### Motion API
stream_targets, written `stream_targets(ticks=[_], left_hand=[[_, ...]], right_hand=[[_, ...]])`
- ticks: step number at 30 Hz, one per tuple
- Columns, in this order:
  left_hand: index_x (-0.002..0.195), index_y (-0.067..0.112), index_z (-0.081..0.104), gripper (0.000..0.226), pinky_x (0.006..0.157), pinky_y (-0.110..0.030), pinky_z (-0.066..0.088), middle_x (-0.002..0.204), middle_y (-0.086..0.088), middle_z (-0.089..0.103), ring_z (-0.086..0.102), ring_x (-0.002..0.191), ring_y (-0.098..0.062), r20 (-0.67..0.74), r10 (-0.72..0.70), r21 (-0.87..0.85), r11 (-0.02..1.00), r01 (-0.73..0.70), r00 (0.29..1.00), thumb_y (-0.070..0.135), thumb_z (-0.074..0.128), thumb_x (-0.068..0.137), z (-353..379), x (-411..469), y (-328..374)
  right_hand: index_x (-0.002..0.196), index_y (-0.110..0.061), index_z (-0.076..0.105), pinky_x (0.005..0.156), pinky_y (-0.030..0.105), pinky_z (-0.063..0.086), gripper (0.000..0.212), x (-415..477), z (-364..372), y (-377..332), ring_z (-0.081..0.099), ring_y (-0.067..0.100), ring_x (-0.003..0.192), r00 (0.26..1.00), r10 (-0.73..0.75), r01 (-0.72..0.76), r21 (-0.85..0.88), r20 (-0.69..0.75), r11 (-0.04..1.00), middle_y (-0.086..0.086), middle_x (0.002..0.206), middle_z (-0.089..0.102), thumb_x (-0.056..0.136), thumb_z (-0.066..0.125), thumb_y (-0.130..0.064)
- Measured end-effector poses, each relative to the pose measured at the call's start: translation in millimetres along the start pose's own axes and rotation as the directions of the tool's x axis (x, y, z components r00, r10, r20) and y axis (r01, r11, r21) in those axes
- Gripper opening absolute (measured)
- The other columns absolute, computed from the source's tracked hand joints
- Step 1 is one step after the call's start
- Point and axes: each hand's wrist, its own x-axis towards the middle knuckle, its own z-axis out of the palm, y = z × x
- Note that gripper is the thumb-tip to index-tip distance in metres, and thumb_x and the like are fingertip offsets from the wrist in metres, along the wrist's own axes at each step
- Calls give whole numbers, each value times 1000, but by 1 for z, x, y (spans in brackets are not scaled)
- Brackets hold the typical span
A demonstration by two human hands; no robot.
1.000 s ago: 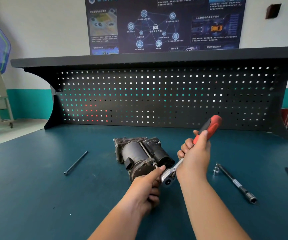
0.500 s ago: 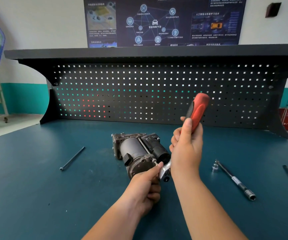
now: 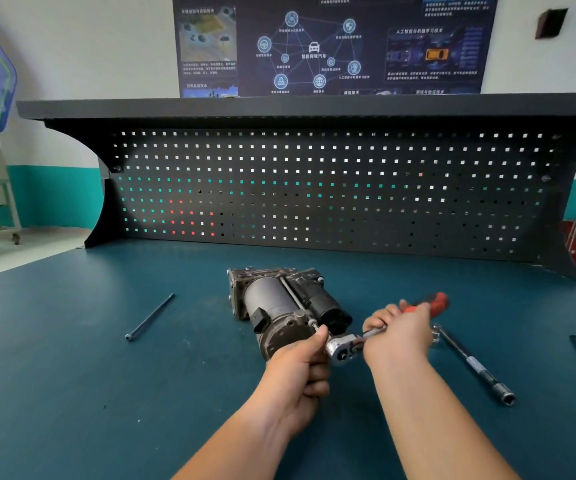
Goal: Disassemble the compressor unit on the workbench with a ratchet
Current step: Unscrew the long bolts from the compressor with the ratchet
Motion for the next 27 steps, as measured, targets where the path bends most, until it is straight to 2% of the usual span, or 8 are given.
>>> stream_targets(ticks=[4, 7, 12, 15, 18, 20, 24, 27], left_hand=[[38, 19, 51, 46, 30, -13, 14, 44, 8, 34, 21, 32, -2, 5, -16, 39, 999, 16, 1000, 24, 67, 81, -4, 2, 0], [35, 18, 52, 40, 29, -13, 14, 45, 8, 33, 21, 33, -3, 3, -37, 98, 994, 37, 999, 30, 74, 65, -6, 2, 0], [40, 19, 52, 39, 30, -13, 14, 46, 7, 32, 21, 34, -3, -6, -42, 161, 986, 42, 999, 28, 76, 70, -6, 0, 2], [35, 18, 49, 49, 34, -14, 11, 44, 8, 31, 19, 35, -3, 30, -24, 175, 984, 18, 999, 6, 59, 82, -8, 1, 2], [39, 19, 48, 48, 39, -17, 9, 44, 6, 28, 16, 39, -5, 43, 10, 179, 984, -18, 999, -6, 39, 79, -6, 0, 1], [38, 19, 48, 49, 39, -17, 9, 43, 7, 29, 17, 38, -5, 49, 15, 175, 984, -24, 999, -6, 41, 80, -6, -1, 1], [36, 17, 53, 53, 32, -14, 12, 43, 9, 32, 21, 33, -2, 54, -4, 102, 995, -2, 999, 13, 59, 88, -5, -3, 1], [34, 18, 50, 55, 30, -13, 12, 42, 8, 32, 21, 31, -2, 44, -5, 36, 999, 3, 999, 17, 62, 88, -3, -5, 2]], right_hand=[[81, -22, 47, 36, 14, 18, 27, -6, 9, 2, 25, 6, 34, 979, -169, 179, -82, 114, 980, -8, 53, 30, 96, 38, -42], [83, -23, 48, 36, 14, 19, 24, -20, 15, 5, 25, 3, 37, 891, -344, 397, -142, 298, 907, -13, 47, 31, 99, 37, -38], [91, -26, 51, 43, 16, 29, 17, -40, 15, 20, 33, 1, 42, 583, -423, 708, -178, 693, 683, -16, 49, 40, 94, 44, -41], [88, -33, 49, 53, 23, 34, 24, -48, 10, 29, 42, 3, 49, 347, -360, 890, -183, 866, 418, -17, 56, 48, 80, 45, -56], [87, -37, 48, 52, 11, 33, 18, -52, 6, 37, 47, 1, 52, 181, -285, 966, -116, 941, 232, -21, 59, 53, 82, 43, -54], [85, -39, 49, 52, 13, 34, 17, -53, 8, 37, 45, 1, 51, 242, -320, 946, -150, 916, 286, -19, 59, 52, 82, 44, -55], [87, -28, 52, 40, 15, 27, 17, -35, 13, 21, 32, 0, 41, 676, -429, 649, -208, 600, 732, -15, 49, 39, 96, 44, -40], [81, -24, 47, 38, 16, 18, 27, -13, 9, 2, 25, 4, 35, 954, -233, 257, -112, 190, 960, -10, 53, 31, 98, 37, -42]])
